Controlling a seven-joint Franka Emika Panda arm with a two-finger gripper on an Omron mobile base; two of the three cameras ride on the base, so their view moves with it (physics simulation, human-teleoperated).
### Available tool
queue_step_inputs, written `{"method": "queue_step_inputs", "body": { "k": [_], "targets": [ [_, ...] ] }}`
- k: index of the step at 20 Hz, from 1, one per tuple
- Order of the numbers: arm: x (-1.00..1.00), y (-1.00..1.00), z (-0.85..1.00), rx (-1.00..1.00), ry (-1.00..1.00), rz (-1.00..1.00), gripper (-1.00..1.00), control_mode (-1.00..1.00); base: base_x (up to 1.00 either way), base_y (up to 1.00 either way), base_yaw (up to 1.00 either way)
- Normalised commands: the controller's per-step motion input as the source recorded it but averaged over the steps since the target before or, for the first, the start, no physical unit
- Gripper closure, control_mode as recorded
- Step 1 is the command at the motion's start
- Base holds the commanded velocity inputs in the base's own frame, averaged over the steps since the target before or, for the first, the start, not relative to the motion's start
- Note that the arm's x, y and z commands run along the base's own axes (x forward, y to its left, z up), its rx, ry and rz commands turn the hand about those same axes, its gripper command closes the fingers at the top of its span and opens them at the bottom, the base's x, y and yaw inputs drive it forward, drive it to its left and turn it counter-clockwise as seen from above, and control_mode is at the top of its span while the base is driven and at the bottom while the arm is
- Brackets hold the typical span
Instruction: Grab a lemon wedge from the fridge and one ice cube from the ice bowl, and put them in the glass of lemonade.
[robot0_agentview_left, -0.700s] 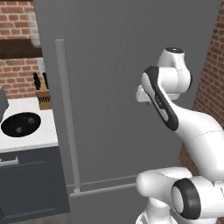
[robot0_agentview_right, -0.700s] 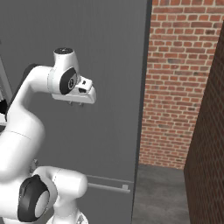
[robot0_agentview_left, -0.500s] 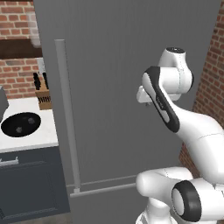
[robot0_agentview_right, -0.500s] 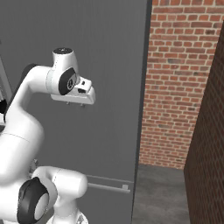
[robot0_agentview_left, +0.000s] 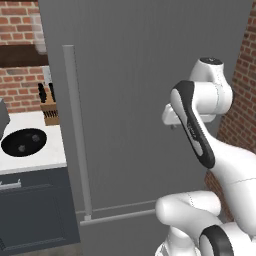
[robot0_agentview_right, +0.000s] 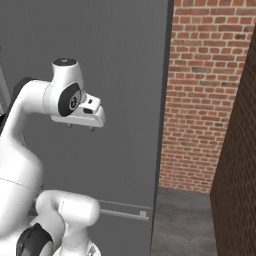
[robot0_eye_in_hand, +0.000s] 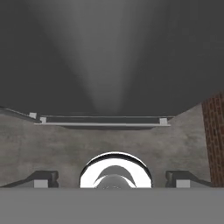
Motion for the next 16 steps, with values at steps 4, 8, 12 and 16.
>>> {"method": "queue_step_inputs", "body": {
  "k": [4, 8, 12, 16],
  "targets": [
    [-0.31, 0.04, -0.26, 0.0, 0.03, -0.07, -1.0, -1.0, 0.0, 0.0, 0.0],
    [-0.1, 0.06, -0.4, 0.0, -0.01, -0.14, -1.0, -1.0, 0.0, 0.0, 0.0],
    [0.0, 0.12, -0.4, 0.0, 0.0, -0.18, -1.0, -1.0, 0.0, 0.0, 0.0],
    [0.0, 0.01, -0.34, 0.0, 0.0, -0.15, -1.0, -1.0, 0.0, 0.0, 0.0]
  ]
}}
